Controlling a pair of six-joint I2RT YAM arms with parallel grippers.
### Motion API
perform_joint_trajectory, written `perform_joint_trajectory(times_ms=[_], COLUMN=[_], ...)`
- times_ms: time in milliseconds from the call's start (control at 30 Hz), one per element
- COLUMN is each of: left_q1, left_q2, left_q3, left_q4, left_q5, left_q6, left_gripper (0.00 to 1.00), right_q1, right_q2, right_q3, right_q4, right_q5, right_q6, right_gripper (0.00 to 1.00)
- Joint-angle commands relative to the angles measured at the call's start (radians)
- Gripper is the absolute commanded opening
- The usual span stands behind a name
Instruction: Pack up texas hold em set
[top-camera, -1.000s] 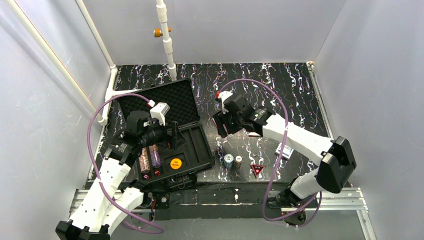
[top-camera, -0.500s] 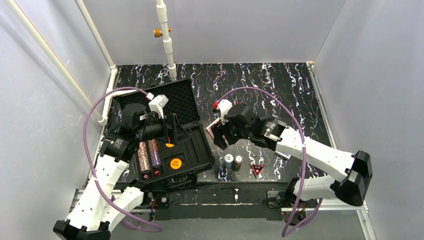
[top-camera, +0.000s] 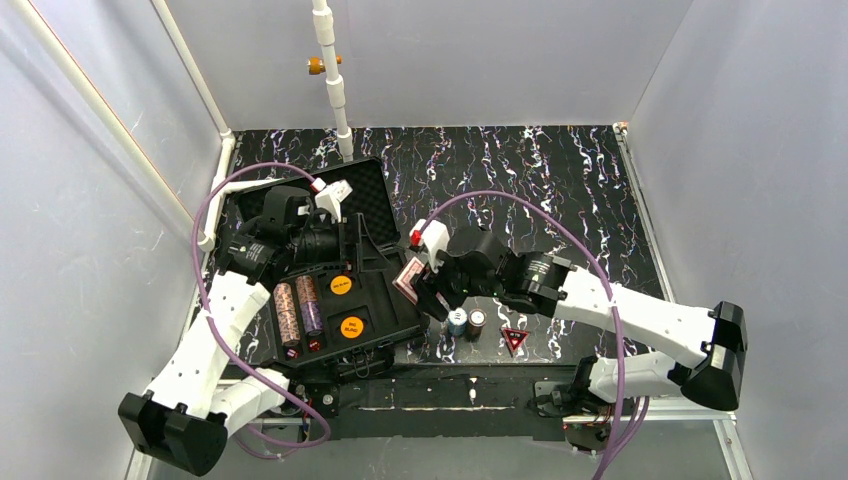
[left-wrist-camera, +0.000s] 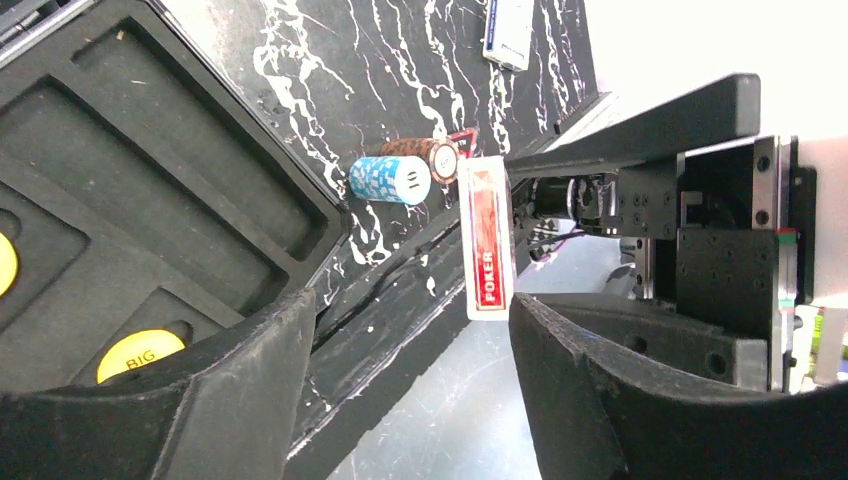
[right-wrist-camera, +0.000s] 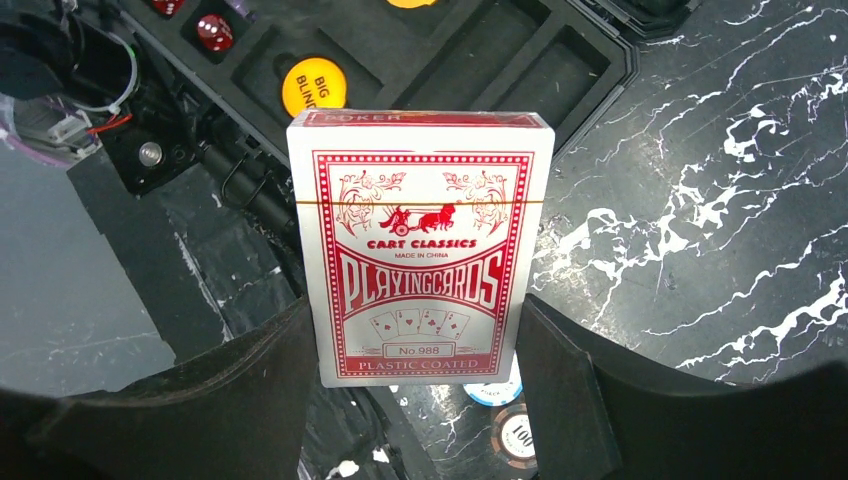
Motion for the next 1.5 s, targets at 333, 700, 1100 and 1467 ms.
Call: perform_joint_trajectory(times_ms=[333,700,1100,1467], left_q1=[-0.077,-0.103,-0.117,-0.127], left_q2=[0.055,0.066,0.051,0.039], left_q3=[-0.03,-0.065,-0.132,-0.15], left_q4=[0.064,0.086,0.126,0.141], left_q5=[0.114,0.085,0.121,0.155], left_q6=[-0.067,-0.089,-0.111,-0.141], left_gripper=[0.56,0.48,0.43,0.34], right_q1=[0.115,0.139,0.153,0.165], right_q2=[-0.012,0.014,0.039,0.056], right_q3=[0.03,0.056,0.082,0.083], right_q4=[0.082,0.091,0.083,0.084], right_q5=[0.044,0.06,0.081,0.135], right_q6=[-0.055,-0.059,-0.082,-0.1], right_gripper=[0.58,0.57,0.57,0.56])
